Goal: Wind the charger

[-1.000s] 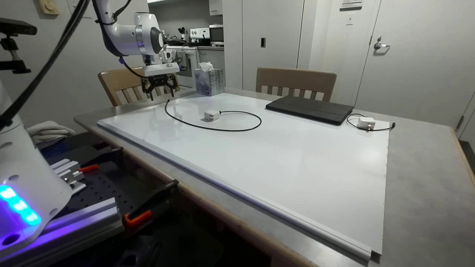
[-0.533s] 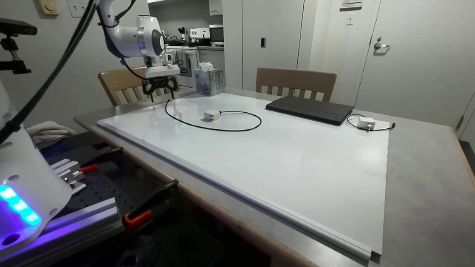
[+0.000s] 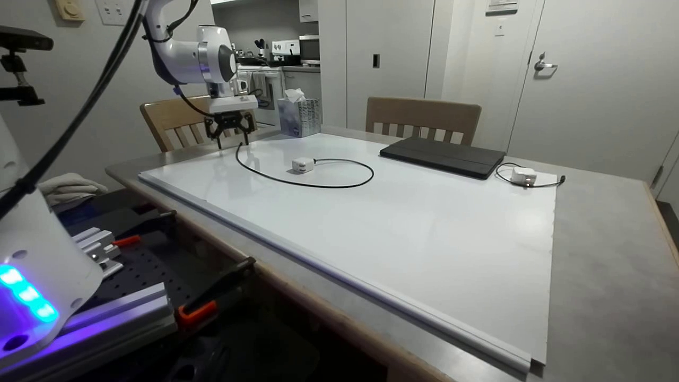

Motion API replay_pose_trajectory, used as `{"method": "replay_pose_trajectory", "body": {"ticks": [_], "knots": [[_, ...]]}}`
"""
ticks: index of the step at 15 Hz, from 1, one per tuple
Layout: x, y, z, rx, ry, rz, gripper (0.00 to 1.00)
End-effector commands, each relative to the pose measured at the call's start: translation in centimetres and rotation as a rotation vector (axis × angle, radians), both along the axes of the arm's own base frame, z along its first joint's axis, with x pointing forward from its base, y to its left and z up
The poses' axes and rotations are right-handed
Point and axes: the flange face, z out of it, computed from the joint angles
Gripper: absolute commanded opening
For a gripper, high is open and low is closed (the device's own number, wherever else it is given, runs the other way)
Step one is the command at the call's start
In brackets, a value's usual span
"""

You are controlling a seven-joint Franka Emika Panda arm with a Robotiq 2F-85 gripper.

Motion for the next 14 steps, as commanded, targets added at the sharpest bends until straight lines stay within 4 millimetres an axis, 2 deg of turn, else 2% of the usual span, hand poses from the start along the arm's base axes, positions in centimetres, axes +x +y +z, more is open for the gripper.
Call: {"method": "replay_pose_trajectory", "body": {"ticks": [1, 2, 3, 4, 5, 7, 11, 12, 14], "knots": [[0.47, 0.14, -0.41, 0.006, 0.027, 0.005, 0.76], [0.50, 0.17, -0.35, 0.008, 0.027, 0.005, 0.76], [0.53, 0.19, -0.35, 0.008, 0.026, 0.006, 0.71], [0.56, 0.25, -0.34, 0.008, 0.026, 0.005, 0.63], [0.55, 0.32, -0.28, 0.008, 0.026, 0.005, 0.50], [0.87, 0.36, -0.09, 0.010, 0.021, 0.003, 0.32], [0.87, 0.52, -0.02, 0.009, 0.018, 0.001, 0.05], [0.86, 0.55, 0.03, 0.008, 0.018, 0.002, 0.01], [0.62, 0.71, -0.06, 0.006, 0.019, 0.005, 0.00]]}}
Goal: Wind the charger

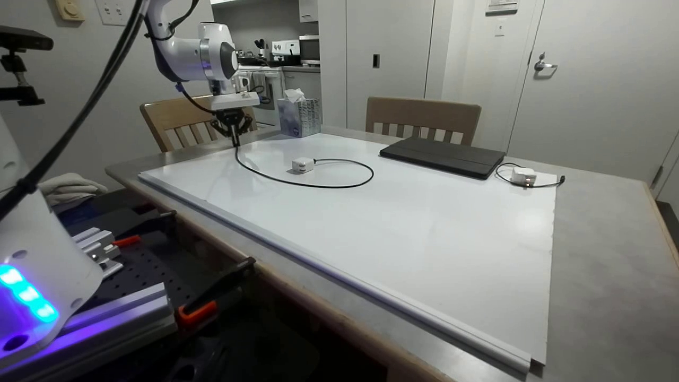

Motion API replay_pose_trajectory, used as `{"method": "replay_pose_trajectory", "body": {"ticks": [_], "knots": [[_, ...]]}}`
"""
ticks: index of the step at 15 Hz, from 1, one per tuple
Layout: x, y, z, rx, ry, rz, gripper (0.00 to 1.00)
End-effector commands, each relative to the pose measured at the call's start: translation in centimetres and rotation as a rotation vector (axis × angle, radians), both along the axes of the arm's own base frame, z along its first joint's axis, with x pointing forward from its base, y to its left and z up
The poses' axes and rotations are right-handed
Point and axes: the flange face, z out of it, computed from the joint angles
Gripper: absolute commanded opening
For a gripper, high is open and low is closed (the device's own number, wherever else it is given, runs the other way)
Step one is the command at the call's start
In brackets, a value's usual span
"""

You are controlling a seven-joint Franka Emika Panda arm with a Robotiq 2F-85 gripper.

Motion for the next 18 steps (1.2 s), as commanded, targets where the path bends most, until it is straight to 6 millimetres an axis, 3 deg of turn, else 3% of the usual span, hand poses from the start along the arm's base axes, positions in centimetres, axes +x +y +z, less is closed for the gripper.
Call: {"method": "replay_pose_trajectory", "body": {"ticks": [1, 10, 17, 18], "knots": [[-0.4, 0.6, -0.7, -0.007, 0.035, 0.015, 0.00], [-1.2, 1.1, 1.8, -0.089, -0.027, -0.048, 0.01], [0.4, -3.1, 2.9, -0.161, -0.184, -0.281, 0.01], [0.1, -3.3, 2.6, -0.165, -0.181, -0.238, 0.01]]}}
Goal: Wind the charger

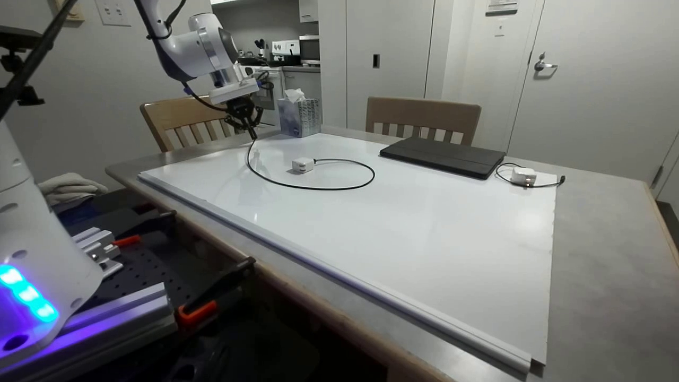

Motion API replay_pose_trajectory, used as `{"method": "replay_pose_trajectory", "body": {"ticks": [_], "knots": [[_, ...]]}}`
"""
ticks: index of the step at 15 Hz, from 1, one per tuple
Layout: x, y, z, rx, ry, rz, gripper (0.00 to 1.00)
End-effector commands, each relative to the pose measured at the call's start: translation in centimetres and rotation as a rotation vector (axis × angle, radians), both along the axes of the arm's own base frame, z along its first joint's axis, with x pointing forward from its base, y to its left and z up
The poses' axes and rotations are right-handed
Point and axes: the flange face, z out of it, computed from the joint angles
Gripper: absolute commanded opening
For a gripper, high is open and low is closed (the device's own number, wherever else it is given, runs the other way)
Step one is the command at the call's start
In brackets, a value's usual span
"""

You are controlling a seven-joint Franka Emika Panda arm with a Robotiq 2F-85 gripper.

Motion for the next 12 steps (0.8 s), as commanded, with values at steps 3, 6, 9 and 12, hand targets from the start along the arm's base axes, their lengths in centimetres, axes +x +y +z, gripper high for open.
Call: {"method": "replay_pose_trajectory", "body": {"ticks": [3, 6, 9, 12], "knots": [[-0.2, -0.9, 0.0, -0.006, -0.010, -0.008, 0.05], [-0.3, -0.9, -0.1, -0.004, -0.009, -0.006, 0.05], [0.8, -1.3, -0.3, 0.000, -0.007, -0.114, 0.01], [2.6, -3.3, 0.4, 0.041, -0.021, -0.303, 0.01]]}}
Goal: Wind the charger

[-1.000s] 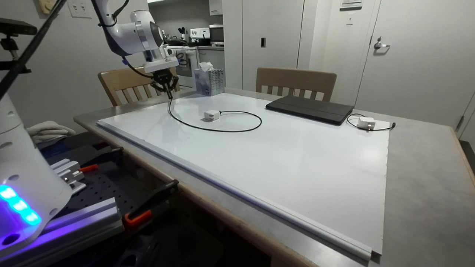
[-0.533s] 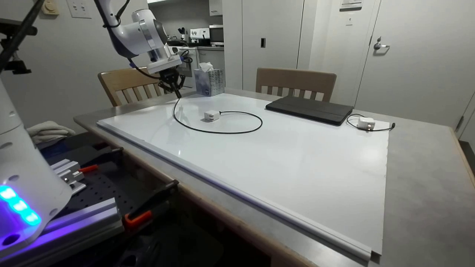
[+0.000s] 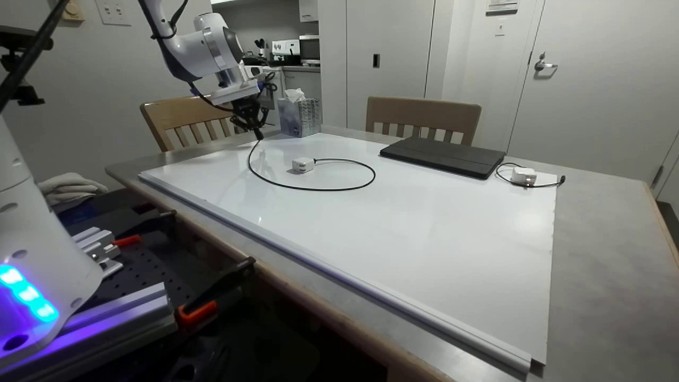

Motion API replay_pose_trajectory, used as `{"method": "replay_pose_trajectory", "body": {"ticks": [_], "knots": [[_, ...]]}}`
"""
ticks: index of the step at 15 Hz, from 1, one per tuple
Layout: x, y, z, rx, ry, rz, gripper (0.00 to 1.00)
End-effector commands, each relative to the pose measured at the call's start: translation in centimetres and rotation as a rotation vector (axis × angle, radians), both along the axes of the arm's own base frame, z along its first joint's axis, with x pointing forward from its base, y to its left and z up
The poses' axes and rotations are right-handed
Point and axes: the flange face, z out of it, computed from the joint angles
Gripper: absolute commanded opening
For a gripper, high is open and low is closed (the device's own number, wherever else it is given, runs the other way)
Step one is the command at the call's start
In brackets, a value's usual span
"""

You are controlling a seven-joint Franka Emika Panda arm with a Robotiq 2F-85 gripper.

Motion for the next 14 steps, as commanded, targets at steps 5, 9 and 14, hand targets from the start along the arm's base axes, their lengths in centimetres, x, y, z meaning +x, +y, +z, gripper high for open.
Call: {"method": "replay_pose_trajectory", "body": {"ticks": [5, 9, 14], "knots": [[4.8, -6.2, 2.2, 0.115, -0.029, -0.431, 0.01], [5.5, -9.4, 2.3, 0.186, -0.047, -0.663, 0.01], [5.7, -13.4, 2.3, 0.260, -0.110, -0.947, 0.01]]}}
